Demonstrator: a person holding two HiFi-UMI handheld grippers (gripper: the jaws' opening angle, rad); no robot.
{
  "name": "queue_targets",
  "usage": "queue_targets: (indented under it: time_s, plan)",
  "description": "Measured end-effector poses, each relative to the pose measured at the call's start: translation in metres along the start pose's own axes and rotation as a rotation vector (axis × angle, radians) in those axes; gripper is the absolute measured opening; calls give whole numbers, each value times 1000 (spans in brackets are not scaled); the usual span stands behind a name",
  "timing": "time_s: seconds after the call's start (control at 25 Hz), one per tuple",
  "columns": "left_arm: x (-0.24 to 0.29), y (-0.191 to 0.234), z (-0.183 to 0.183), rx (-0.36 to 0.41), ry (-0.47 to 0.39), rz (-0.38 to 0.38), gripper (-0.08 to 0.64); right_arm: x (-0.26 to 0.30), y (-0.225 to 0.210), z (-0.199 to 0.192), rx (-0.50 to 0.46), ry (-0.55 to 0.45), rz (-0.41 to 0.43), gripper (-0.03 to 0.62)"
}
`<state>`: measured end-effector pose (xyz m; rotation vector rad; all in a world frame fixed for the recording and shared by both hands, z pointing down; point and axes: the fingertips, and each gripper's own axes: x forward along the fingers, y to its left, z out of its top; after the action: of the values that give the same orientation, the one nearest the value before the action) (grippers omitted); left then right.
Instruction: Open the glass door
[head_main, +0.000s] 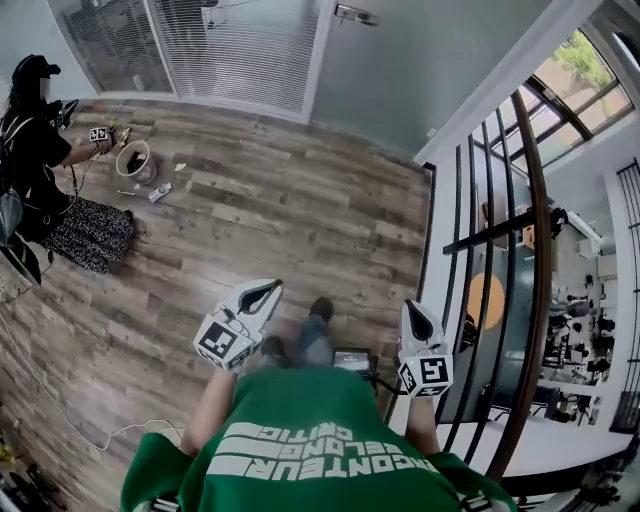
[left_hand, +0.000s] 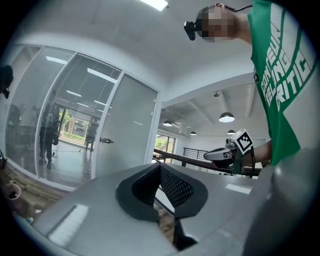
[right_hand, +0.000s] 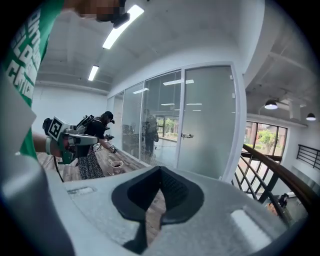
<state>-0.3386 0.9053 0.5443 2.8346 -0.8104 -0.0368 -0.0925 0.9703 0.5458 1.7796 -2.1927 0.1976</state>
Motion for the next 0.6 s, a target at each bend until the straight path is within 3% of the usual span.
queue_targets:
  time_s: [0.24,0.6]
  plan:
    - [40,21,8,31,-5,48,14,42,-39,11,1,-26,33,-8]
    - [128,4,43,78,3,-18,14,76,-107,16,76,-75,26,-8]
